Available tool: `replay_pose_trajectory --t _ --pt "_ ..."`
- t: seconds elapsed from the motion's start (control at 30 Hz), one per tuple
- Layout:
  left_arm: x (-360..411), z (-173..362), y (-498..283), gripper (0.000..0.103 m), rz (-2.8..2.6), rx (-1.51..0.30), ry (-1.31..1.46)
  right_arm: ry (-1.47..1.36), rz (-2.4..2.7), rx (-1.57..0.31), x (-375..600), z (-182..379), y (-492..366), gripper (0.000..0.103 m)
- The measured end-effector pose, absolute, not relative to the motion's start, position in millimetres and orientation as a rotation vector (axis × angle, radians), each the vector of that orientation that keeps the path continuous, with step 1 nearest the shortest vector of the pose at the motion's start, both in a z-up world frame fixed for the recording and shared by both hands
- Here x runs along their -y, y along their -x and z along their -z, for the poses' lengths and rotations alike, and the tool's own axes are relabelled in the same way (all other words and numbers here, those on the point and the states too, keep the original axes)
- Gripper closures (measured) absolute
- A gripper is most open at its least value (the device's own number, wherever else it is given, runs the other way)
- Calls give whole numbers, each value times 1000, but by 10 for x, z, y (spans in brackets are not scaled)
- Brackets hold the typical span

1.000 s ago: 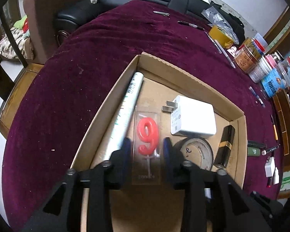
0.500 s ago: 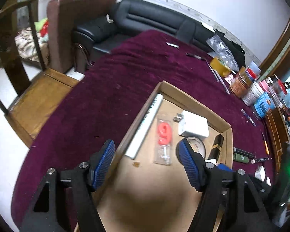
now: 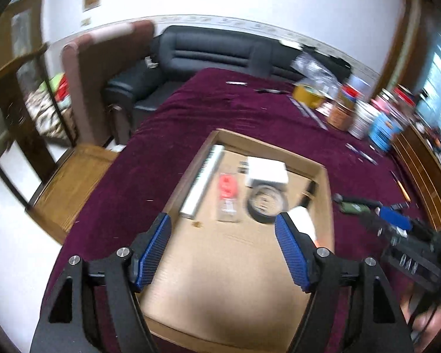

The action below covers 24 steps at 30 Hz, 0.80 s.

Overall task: Organize rigid objects
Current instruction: 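Grasp the black marker beside the green lighter with the left gripper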

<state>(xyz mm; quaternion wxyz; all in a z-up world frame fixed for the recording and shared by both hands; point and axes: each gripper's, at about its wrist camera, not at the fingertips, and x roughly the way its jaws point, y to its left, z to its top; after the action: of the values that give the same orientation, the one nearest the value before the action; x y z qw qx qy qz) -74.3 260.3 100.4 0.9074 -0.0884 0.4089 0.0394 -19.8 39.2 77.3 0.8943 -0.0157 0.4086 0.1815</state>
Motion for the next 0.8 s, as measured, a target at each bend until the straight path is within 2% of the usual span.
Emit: replay_pose_trajectory --t 0.17,0.4,0.8 --pt "-2188 -1003 673 35 8 -894 128 -115 -263 -816 470 -798 154 37" --pt "-1375 -1040 515 35 84 -916 12 -296 -78 -787 1647 -730 66 37" --pt "-285 -528 -485 35 171 -1050 -230 -444 9 -687 2528 -435 -30 37"
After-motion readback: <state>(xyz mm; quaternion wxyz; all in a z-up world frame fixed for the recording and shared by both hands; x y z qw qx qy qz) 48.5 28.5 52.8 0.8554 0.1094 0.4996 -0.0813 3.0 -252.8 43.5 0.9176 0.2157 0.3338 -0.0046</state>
